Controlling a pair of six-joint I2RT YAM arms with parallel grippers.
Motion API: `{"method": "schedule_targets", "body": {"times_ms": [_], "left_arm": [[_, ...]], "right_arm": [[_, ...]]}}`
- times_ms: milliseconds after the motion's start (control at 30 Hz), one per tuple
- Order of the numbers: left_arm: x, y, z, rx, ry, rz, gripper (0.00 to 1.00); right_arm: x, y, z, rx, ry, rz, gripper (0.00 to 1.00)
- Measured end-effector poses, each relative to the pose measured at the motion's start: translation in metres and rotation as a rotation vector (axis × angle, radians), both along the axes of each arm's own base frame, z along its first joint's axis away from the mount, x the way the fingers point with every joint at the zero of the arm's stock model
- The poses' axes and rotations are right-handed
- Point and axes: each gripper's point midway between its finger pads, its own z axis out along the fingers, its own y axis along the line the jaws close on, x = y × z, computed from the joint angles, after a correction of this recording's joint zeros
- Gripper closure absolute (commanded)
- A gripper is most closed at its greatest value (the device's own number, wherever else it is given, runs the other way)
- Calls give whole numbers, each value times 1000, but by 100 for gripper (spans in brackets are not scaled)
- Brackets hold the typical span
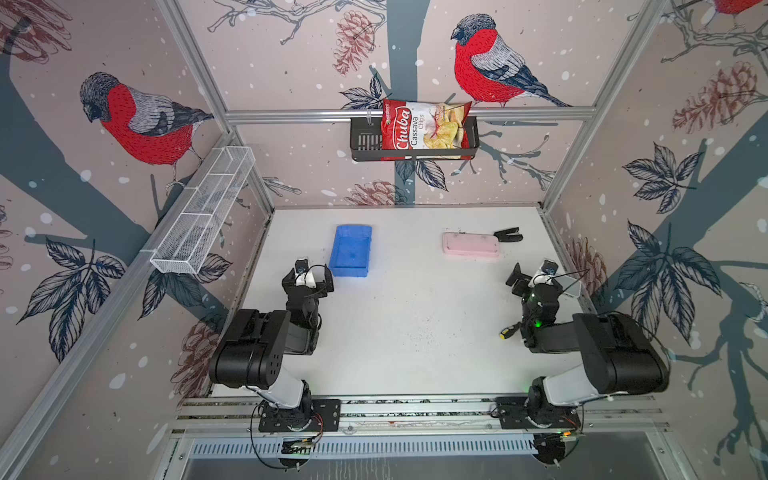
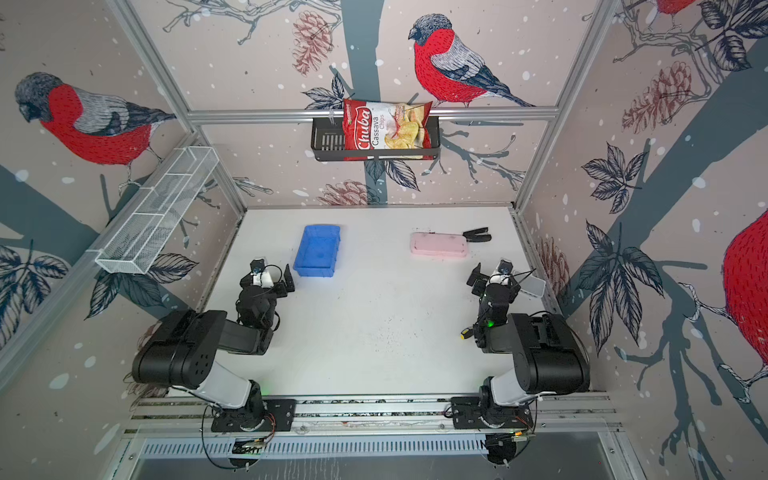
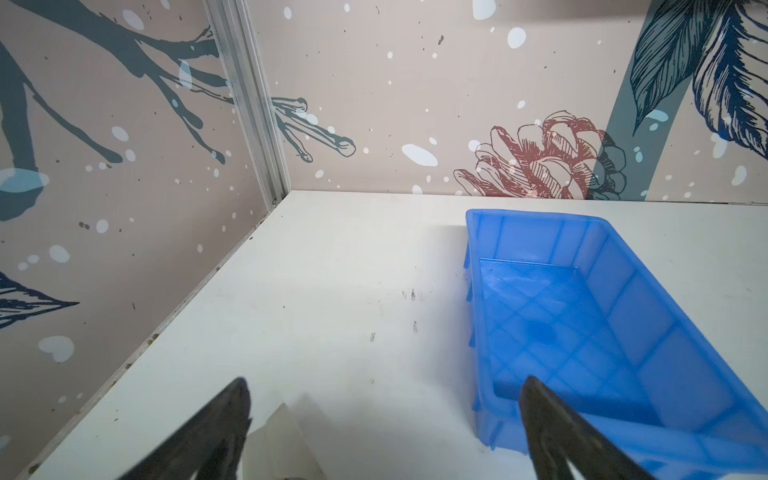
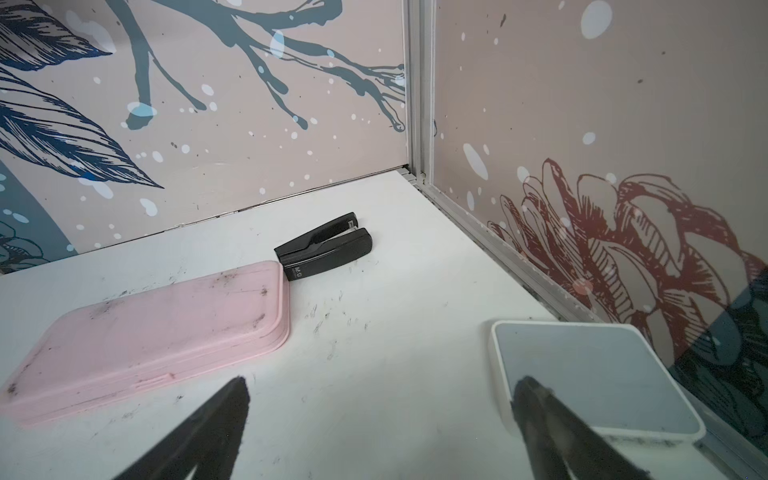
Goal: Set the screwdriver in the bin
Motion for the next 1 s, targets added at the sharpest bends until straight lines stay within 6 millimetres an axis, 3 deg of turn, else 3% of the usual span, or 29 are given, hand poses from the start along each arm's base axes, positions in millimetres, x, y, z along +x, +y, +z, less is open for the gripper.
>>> {"method": "schedule_targets", "body": {"times_ms": [800,1000], "left_arm": [[0,0,1,0,-2,2,1],[-8,5,16,-6,-43,34,1]], "right_arm": [[-1,0,-1,0,2,0,1],[-2,0,9,-1,-21,-6,0]]}}
